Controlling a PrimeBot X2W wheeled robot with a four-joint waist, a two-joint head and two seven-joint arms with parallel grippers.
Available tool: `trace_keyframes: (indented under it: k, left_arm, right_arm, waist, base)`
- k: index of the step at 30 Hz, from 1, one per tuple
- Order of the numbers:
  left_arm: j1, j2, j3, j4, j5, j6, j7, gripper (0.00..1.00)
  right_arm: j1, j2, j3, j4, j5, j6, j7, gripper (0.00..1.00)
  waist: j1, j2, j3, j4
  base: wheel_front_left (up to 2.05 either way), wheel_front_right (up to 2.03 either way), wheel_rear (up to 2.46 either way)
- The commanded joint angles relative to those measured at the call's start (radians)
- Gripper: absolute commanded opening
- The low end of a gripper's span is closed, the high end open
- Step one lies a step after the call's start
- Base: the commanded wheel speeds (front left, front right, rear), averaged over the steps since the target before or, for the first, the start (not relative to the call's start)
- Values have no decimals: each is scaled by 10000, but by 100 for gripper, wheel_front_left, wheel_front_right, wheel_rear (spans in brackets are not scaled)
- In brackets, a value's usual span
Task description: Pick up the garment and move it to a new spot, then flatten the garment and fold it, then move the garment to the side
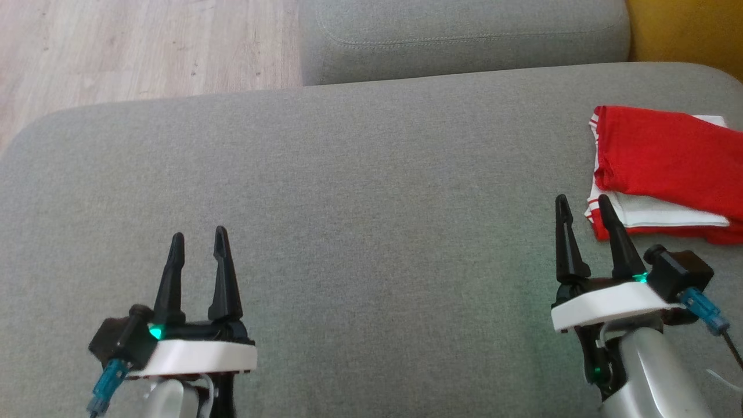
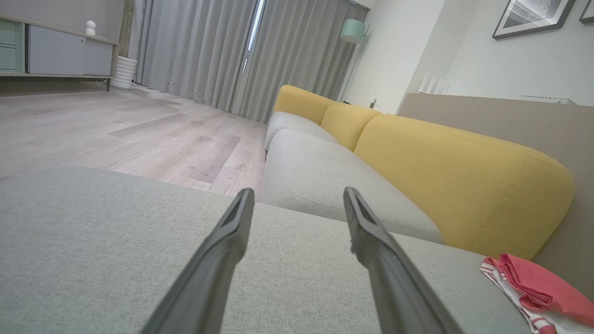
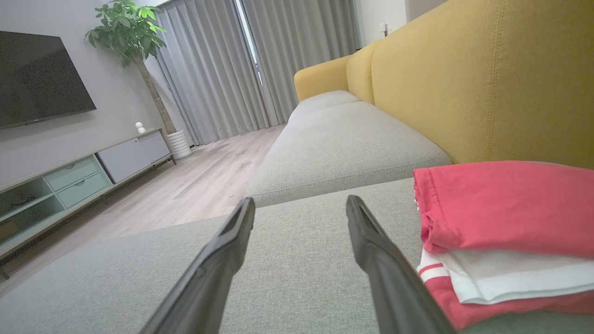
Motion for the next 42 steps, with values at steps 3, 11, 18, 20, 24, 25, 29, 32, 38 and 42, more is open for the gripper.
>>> trace_keyframes:
  k: [3,11,18,20,24,25,29,32,38,42]
  left_arm:
    - [-241,43,376,-340,-22,25,-51,100]
    - [-222,43,355,-364,-38,74,-51,100]
    - [52,-4,-29,282,-12,55,6,0]
    - [259,-8,-32,625,-19,55,10,0]
    - [240,-3,38,625,-406,43,121,0]
    - [234,-1,57,626,-504,40,150,0]
    - [218,4,112,627,-797,30,236,0]
    - [202,8,167,626,-1088,21,322,0]
    - [167,17,297,623,-1768,-1,523,0]
    - [147,21,372,621,-2155,-14,639,0]
  right_arm:
    - [-231,18,281,-364,61,65,-135,100]
    - [-203,18,330,-373,68,65,-135,100]
    - [71,10,110,272,8,-4,15,0]
    - [307,23,119,610,17,-4,23,0]
    - [322,16,68,552,444,-2,125,0]
    - [325,14,54,539,553,-1,153,0]
    - [332,7,13,499,877,1,234,0]
    - [340,1,-29,459,1200,2,315,0]
    - [359,-10,-129,364,1950,6,505,0]
    - [371,-16,-186,310,2378,8,614,0]
  waist:
    - [0,-1,-28,-14]
    - [0,-1,-53,-25]
    - [0,-1,-41,-20]
    - [0,-1,-41,-20]
    - [0,-1,-53,-21]
    - [0,-1,-56,-21]
    - [0,-1,-66,-22]
    - [0,-1,-75,-22]
    - [0,-1,-96,-23]
    - [0,-1,-109,-24]
  base:
    - [0,0,0]
    - [0,0,0]
    - [0,0,0]
    - [0,0,0]
    - [0,0,0]
    - [0,0,0]
    - [0,0,0]
    - [0,0,0]
    - [0,0,0]
    - [0,0,0]
